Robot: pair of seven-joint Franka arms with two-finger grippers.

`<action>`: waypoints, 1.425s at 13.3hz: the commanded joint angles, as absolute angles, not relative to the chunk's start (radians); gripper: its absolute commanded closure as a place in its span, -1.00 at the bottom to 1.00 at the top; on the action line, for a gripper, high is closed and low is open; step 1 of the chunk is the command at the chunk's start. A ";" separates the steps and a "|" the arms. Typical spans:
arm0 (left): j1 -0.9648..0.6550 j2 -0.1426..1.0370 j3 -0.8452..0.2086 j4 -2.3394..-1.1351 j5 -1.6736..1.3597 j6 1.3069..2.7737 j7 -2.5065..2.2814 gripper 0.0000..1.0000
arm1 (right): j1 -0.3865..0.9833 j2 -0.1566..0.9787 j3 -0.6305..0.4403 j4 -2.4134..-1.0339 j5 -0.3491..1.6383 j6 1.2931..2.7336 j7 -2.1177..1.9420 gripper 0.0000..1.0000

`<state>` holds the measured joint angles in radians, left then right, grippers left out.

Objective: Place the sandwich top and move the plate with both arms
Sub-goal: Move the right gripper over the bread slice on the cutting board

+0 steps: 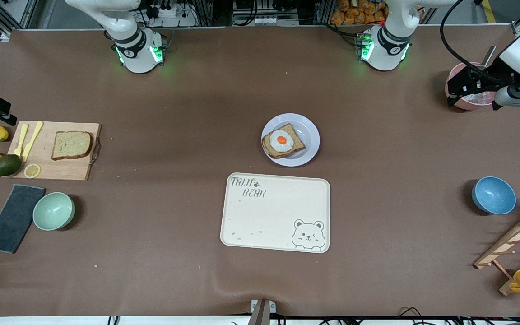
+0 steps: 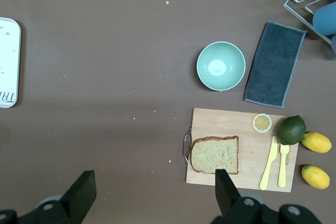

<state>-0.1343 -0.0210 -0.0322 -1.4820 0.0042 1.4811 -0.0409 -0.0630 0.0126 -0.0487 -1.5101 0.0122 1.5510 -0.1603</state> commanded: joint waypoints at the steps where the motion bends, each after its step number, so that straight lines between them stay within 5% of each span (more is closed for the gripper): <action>1: -0.137 -0.021 -0.034 -1.482 0.000 1.471 -0.051 -1.00 | -0.066 0.021 -0.040 -1.497 -0.008 1.540 -0.132 -1.00; 8: -0.140 -0.008 -0.034 -1.477 0.005 1.471 -0.064 -1.00 | -0.087 0.040 -0.043 -1.497 -0.005 1.540 -0.136 -1.00; 19: -0.132 -0.014 -0.034 -1.485 -0.008 1.471 -0.055 -1.00 | -0.101 0.254 -0.044 -1.496 -0.012 1.548 -0.133 -1.00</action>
